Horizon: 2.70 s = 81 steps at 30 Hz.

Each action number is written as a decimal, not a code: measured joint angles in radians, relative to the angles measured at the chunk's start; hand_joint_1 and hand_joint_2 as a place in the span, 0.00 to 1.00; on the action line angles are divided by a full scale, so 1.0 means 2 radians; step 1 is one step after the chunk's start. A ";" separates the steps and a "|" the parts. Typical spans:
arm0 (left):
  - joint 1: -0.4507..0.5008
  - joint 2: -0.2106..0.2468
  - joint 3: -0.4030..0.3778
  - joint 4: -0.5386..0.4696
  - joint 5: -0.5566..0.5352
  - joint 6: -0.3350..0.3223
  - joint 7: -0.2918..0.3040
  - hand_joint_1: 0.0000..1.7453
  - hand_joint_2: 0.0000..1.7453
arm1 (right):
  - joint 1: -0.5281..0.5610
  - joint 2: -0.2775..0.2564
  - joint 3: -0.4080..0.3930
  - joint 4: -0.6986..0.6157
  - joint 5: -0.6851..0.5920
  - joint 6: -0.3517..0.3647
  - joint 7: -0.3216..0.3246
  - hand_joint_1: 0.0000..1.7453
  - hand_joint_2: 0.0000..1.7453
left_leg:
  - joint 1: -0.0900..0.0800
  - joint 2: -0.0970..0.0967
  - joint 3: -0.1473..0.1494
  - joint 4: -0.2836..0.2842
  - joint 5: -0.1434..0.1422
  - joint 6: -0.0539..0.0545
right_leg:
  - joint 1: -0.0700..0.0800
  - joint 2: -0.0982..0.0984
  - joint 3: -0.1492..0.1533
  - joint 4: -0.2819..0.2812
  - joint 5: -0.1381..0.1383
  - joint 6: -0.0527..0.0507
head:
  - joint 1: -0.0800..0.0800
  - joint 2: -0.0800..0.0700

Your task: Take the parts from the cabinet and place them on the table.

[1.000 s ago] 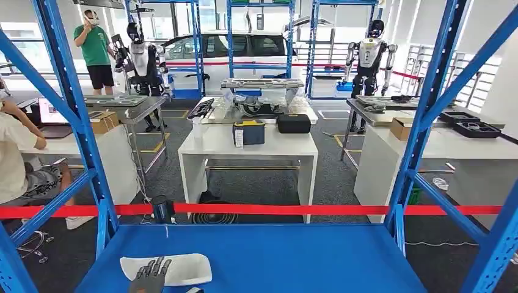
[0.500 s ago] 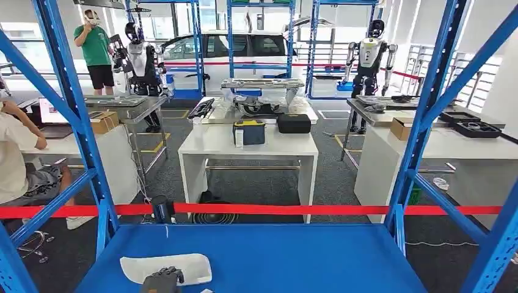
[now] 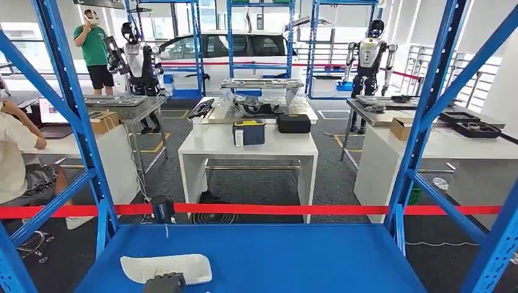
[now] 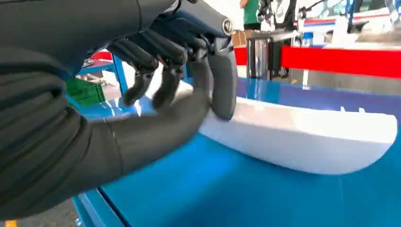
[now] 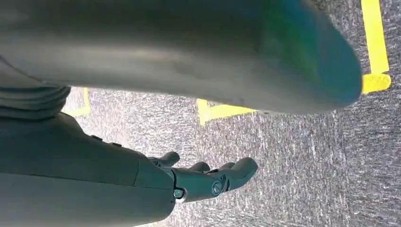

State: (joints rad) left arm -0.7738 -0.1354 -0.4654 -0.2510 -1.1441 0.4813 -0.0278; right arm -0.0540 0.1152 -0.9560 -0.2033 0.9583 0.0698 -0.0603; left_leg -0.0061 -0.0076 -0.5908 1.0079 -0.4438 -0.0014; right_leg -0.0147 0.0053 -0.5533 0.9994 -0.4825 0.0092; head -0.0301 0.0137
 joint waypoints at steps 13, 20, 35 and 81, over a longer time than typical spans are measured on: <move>-0.001 0.002 0.043 -0.003 0.020 0.073 -0.098 0.00 1.00 | 0.000 0.001 0.000 0.000 0.011 0.000 0.000 0.00 0.00 | 0.000 0.000 0.000 0.000 0.000 0.000 | 0.000 0.000 0.000 0.000 0.000 0.000 | 0.000 0.000; -0.032 0.004 0.061 -0.009 0.015 0.037 -0.132 0.00 1.00 | 0.000 0.001 -0.001 0.000 0.012 0.003 0.000 0.00 0.00 | 0.000 0.000 0.000 0.000 0.000 0.000 | 0.000 0.000 0.000 0.000 0.000 0.000 | 0.000 0.000; -0.051 0.003 0.055 -0.008 -0.046 -0.039 -0.055 0.00 1.00 | 0.000 0.001 -0.002 0.000 0.016 0.008 -0.009 0.00 0.00 | 0.000 0.000 0.000 0.000 0.000 0.000 | 0.000 0.000 0.000 0.000 0.000 0.000 | 0.000 0.000; 0.009 0.000 0.051 0.002 -0.055 -0.064 0.012 0.05 1.00 | 0.000 0.010 -0.002 0.002 0.043 0.022 0.010 0.00 0.00 | 0.000 0.000 0.000 0.000 0.000 0.000 | 0.000 0.000 0.000 0.000 -0.001 -0.001 | 0.000 0.000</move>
State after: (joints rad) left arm -0.7565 -0.1358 -0.3643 -0.2472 -1.2535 0.3525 -0.0030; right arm -0.0534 0.1343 -0.9594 -0.1984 1.0437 0.1141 -0.0412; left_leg -0.0061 -0.0076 -0.5909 1.0077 -0.4442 -0.0018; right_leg -0.0147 0.0052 -0.5536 1.0000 -0.4844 0.0079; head -0.0301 0.0137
